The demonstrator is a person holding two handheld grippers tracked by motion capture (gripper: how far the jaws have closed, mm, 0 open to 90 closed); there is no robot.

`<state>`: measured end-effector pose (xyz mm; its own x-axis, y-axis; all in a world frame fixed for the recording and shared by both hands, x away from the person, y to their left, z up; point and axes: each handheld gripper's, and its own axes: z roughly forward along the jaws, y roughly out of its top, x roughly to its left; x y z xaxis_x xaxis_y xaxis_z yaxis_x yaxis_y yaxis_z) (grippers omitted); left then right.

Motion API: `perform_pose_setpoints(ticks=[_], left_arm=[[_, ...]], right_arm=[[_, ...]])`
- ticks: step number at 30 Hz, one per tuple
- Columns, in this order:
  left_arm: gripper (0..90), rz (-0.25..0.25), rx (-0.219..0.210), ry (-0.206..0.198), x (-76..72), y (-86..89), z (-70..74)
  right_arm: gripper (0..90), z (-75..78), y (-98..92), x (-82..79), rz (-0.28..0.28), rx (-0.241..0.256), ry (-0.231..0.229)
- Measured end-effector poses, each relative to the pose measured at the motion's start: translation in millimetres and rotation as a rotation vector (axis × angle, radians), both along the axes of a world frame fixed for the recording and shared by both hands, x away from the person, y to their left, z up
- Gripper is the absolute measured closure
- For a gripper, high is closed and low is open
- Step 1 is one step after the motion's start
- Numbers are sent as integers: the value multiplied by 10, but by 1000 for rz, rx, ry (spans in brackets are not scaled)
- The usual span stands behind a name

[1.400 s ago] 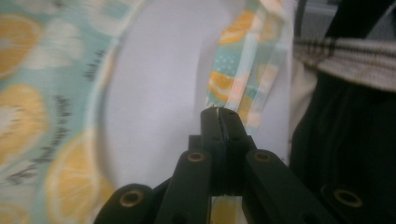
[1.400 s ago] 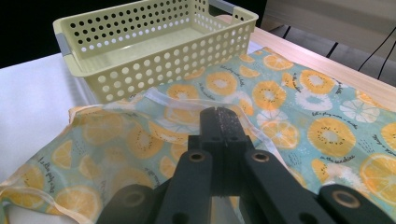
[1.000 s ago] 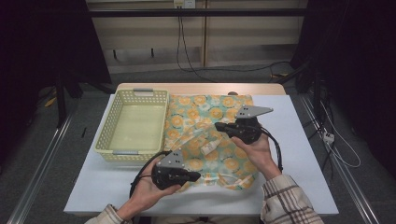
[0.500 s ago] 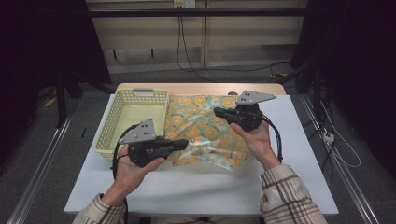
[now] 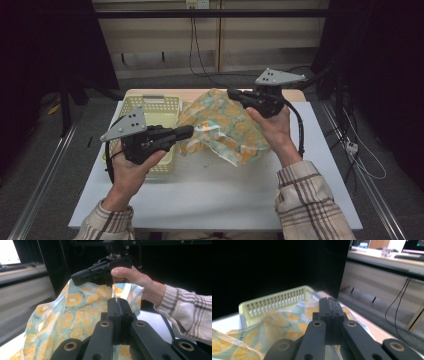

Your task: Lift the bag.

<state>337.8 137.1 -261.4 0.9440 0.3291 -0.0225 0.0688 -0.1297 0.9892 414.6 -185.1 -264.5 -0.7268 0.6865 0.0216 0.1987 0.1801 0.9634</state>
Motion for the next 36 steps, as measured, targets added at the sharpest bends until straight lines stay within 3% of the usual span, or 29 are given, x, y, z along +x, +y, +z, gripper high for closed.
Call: perform_pose_setpoints(ticks=[4,8,9,13,20,24,32,34,36], left_arm=[[900,-12,-27,-31,-15,9,138],[900,10,-47,-59,-56,41,256],[900,-6,-60,-66,-55,57,283],[900,19,-75,-94,-101,96,394],[900,56,-131,-126,-108,163,508],[900,102,-107,-113,7,183,459],[900,176,-26,-50,363,143,194],[900,208,-26,-41,444,124,168],[900,197,-28,-18,531,115,134]], right_arm=[[900,238,-12,45,-6,23,-32],[900,484,4,63,-5,36,-67],[900,547,9,59,-4,37,-77],[900,777,35,30,2,41,-115],[900,976,73,-25,16,58,-154],[900,912,-4,58,-9,51,-128],[900,470,-244,368,-87,47,-25],[900,378,-308,468,-109,39,6],[900,284,-369,560,-124,34,33]])
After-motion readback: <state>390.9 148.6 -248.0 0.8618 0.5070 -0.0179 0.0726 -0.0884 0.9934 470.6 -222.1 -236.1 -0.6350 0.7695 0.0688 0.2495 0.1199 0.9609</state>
